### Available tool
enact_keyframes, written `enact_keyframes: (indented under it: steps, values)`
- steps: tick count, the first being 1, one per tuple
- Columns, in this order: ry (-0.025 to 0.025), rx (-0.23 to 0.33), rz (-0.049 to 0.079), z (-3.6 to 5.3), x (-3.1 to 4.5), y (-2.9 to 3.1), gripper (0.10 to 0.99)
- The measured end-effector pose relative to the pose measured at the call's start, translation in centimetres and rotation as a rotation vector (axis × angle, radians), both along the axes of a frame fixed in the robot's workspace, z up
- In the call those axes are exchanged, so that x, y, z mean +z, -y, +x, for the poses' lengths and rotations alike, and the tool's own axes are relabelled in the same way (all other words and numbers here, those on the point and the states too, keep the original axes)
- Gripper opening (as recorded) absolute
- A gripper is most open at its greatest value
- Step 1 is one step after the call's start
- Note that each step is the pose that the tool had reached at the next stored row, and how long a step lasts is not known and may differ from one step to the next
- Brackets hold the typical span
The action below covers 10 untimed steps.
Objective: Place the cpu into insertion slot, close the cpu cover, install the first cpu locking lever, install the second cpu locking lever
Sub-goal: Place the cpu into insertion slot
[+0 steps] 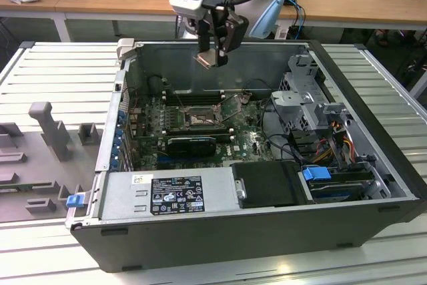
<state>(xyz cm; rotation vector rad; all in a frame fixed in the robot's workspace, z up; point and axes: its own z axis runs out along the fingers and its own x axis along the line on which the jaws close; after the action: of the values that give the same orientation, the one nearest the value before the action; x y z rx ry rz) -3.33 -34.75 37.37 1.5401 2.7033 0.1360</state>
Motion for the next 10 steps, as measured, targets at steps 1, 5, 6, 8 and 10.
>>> enact_keyframes:
  steps: [1, 5, 6, 8, 10]
  values:
    - [0.0000, -0.006, 0.000, 0.00, 0.00, 0.00, 0.529]
    - [0.0000, -0.035, 0.000, 0.00, 0.00, 0.00, 0.529]
    - [-0.0001, -0.042, 0.000, 0.00, 0.00, 0.00, 0.529]
    - [0.0000, -0.055, 0.000, 0.00, 0.00, 0.00, 0.529]
    - [-0.0001, -0.068, 0.000, 0.00, 0.00, 0.00, 0.529]
